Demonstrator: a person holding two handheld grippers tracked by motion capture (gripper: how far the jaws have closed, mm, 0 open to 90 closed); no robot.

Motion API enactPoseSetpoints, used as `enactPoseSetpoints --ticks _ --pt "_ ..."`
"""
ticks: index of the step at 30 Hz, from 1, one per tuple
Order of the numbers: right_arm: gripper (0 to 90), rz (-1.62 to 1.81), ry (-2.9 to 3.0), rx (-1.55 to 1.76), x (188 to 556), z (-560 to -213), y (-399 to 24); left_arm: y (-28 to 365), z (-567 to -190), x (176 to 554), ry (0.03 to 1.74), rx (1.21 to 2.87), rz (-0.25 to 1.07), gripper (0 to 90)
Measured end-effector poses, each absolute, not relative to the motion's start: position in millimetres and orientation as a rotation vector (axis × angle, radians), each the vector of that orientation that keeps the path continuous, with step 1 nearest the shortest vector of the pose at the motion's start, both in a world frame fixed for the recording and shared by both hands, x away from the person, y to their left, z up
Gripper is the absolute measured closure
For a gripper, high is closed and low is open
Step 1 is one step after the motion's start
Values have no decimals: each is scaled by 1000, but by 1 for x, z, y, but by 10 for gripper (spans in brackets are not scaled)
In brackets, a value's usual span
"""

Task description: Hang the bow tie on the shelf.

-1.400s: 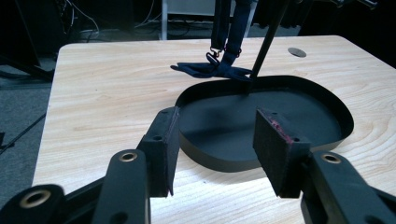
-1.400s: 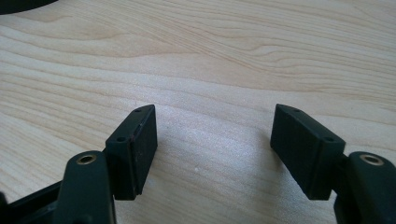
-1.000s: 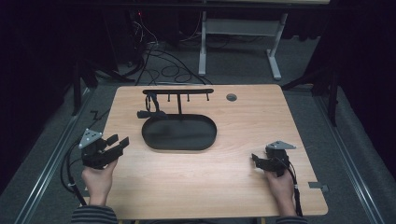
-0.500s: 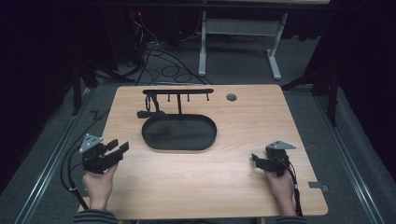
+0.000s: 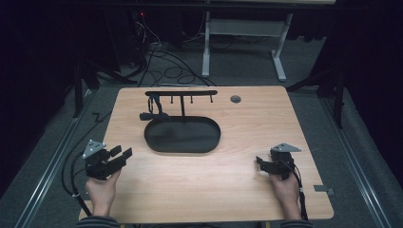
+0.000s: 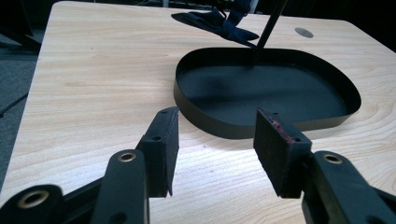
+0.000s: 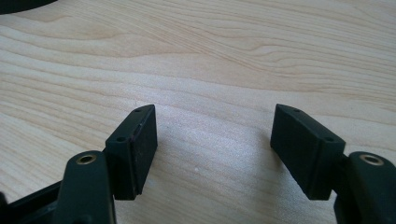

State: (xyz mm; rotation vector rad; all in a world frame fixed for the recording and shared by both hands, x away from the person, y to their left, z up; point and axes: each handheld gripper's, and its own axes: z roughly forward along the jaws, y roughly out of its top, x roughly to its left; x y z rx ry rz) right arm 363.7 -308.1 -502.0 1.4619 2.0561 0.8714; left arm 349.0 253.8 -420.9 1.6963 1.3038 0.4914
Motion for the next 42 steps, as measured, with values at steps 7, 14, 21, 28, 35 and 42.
enactPoseSetpoints --ticks 7,14,21,28,35,42 --pt "332 872 2057 1462 364 -502 -308 254 -425 347 1314 1703 489 508" --pt "332 871 2056 1462 364 -502 -308 253 -430 346 1321 1704 482 507" --pt "332 871 2056 1461 364 -502 -308 251 -435 346 1327 1713 465 505" --pt "332 870 2056 1461 364 -502 -308 248 -441 346 1333 1728 449 503" --pt "332 871 2056 1461 364 -502 -308 245 -449 348 1338 1746 419 498" --pt "332 871 2056 1461 364 -502 -308 242 -453 349 1341 1748 410 496"
